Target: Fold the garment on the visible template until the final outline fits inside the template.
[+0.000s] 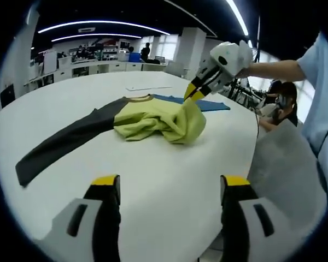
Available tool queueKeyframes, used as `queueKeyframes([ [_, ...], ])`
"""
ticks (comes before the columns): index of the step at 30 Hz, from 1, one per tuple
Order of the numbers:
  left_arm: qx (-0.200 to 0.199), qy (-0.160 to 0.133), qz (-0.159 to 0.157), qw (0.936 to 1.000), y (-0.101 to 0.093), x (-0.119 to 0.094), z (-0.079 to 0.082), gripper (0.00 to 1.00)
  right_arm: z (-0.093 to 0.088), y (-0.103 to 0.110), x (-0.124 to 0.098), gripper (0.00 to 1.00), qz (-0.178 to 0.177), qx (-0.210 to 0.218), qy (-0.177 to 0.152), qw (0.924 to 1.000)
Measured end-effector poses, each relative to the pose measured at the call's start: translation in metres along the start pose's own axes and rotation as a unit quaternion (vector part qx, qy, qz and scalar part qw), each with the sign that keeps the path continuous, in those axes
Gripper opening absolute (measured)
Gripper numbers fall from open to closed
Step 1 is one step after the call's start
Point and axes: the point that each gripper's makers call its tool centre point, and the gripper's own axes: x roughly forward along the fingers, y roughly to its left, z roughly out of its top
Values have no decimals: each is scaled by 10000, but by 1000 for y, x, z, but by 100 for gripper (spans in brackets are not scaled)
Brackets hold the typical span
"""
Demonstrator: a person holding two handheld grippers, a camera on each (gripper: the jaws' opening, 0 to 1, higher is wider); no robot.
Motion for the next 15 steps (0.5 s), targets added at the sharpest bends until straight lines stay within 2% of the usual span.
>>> queueKeyframes([
  [3, -22, 14, -14, 10000, -1, 1, -2, 71, 0, -11, 9, 0, 66, 173, 31, 9998],
  [5, -30, 25, -21, 10000, -1, 2, -2, 71, 0, -16, 14, 0, 120, 436, 33, 9990],
  [9, -72, 26, -19, 10000, -1, 2, -3, 71, -9, -28, 28, 0, 238, 857, 121, 9960],
  [13, -91, 25, -7, 10000, 0, 2, -3, 71, -18, -41, 38, 0, 237, 1569, 152, 9872],
  [15, -109, 21, -6, 9999, 0, 2, -3, 71, -24, -48, 44, 0, 226, 1771, 192, 9837],
])
